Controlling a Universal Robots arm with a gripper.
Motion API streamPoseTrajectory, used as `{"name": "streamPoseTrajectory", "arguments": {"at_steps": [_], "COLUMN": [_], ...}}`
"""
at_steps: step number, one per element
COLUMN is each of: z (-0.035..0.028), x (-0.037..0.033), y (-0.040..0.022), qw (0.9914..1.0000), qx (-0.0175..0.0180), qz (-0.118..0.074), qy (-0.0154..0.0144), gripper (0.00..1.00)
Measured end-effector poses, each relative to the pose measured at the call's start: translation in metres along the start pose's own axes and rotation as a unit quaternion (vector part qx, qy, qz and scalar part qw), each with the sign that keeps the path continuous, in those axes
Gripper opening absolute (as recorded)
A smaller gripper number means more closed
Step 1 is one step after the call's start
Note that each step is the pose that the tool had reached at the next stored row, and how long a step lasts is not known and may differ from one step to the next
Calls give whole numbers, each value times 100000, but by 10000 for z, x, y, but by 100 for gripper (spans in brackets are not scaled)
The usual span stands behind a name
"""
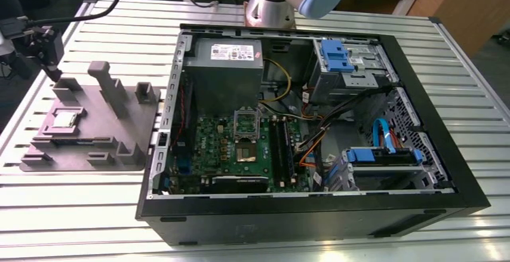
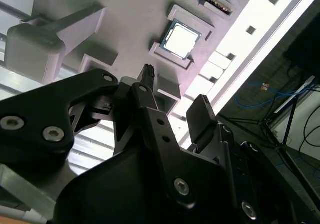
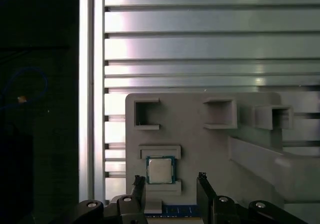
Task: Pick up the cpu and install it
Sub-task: 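Pick up the cpu and move it towards the insertion slot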
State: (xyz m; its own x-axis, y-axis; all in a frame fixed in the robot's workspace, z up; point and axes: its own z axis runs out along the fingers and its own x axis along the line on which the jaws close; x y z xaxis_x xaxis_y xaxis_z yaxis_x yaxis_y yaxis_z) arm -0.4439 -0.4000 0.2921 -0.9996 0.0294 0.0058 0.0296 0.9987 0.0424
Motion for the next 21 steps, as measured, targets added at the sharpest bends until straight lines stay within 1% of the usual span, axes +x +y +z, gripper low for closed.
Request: {"name": "streamPoseTrajectory", "arguments": {"at_steps": [6,14,21], "z": [32,51,100], "x": [3,3,2], "y": [-2,-2,-5], "qw": [100000,100000,100000], "qx": [1,-4,1], "qz": [-7,0,-1], "qy": [1,-8,1], "gripper": [53,53,53]}}
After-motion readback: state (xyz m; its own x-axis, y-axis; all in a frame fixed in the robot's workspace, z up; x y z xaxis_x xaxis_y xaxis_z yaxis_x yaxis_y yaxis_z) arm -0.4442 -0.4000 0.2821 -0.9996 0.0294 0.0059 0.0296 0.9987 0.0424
